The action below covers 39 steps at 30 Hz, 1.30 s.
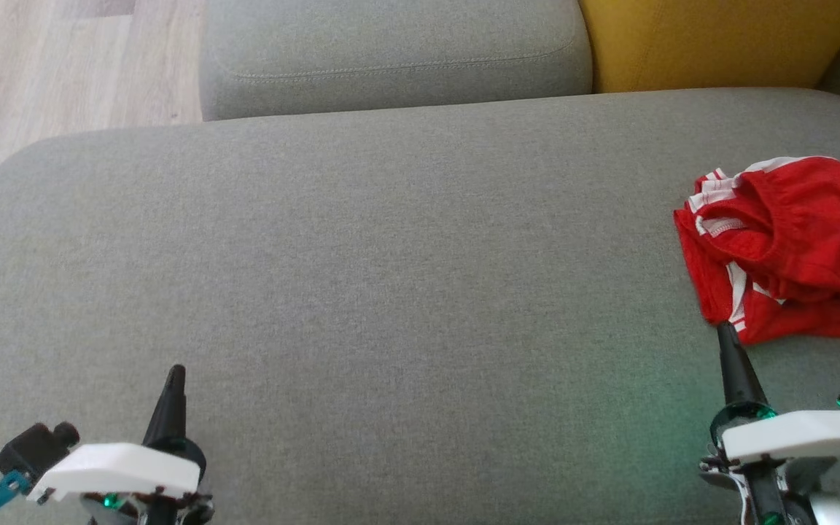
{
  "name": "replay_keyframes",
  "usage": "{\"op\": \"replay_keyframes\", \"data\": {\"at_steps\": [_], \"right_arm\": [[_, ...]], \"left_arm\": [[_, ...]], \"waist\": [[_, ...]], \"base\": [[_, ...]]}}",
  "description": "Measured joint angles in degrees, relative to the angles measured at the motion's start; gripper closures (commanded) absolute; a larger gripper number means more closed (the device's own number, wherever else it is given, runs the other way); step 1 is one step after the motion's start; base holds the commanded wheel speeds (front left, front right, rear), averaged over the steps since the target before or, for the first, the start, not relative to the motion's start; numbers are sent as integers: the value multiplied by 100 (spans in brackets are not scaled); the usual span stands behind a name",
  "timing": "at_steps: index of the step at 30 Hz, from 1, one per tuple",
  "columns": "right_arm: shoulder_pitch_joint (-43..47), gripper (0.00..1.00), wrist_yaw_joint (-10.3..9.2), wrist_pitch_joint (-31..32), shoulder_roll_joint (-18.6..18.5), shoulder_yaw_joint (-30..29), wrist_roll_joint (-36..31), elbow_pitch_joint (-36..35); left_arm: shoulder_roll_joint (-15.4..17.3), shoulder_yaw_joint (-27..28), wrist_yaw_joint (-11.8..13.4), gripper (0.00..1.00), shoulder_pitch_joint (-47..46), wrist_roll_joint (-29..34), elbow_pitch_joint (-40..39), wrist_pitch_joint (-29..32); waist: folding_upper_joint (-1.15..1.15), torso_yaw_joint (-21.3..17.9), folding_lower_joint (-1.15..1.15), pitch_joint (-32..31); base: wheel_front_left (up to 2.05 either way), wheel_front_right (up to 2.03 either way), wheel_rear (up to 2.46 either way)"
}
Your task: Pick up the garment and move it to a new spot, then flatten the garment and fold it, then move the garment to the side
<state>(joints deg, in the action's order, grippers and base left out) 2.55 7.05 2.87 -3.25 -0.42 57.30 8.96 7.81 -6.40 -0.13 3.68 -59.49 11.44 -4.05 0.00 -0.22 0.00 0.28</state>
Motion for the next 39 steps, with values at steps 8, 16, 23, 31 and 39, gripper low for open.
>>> {"op": "replay_keyframes", "data": {"at_steps": [8, 16, 23, 31, 39], "right_arm": [[-55, 100, 0, 15, -3, -58, 543, 112], [-125, 100, 0, 18, -16, -145, 1058, 207], [-220, 100, 0, 52, -20, -187, 1462, 274], [-294, 100, 0, 67, -22, -253, 2000, 367], [-332, 100, 0, 75, -23, -346, 2512, 467]], "left_arm": [[-60, 156, -100, 100, -85, -500, 55, 109], [-109, 237, -216, 100, -201, -999, 133, 246], [-143, 359, -293, 100, -272, -1368, 179, 354], [-233, 500, -371, 100, -321, -1856, 223, 475], [-275, 590, -498, 100, -431, -2357, 293, 604]], "waist": [[0, 3, 0, -1], [0, 7, 0, -3], [0, 9, 0, -4], [0, 12, 0, -5], [0, 16, 0, -7]], "base": [[0, 0, 0], [0, 0, 0], [0, 0, 0], [0, 0, 0], [0, 0, 0]]}}
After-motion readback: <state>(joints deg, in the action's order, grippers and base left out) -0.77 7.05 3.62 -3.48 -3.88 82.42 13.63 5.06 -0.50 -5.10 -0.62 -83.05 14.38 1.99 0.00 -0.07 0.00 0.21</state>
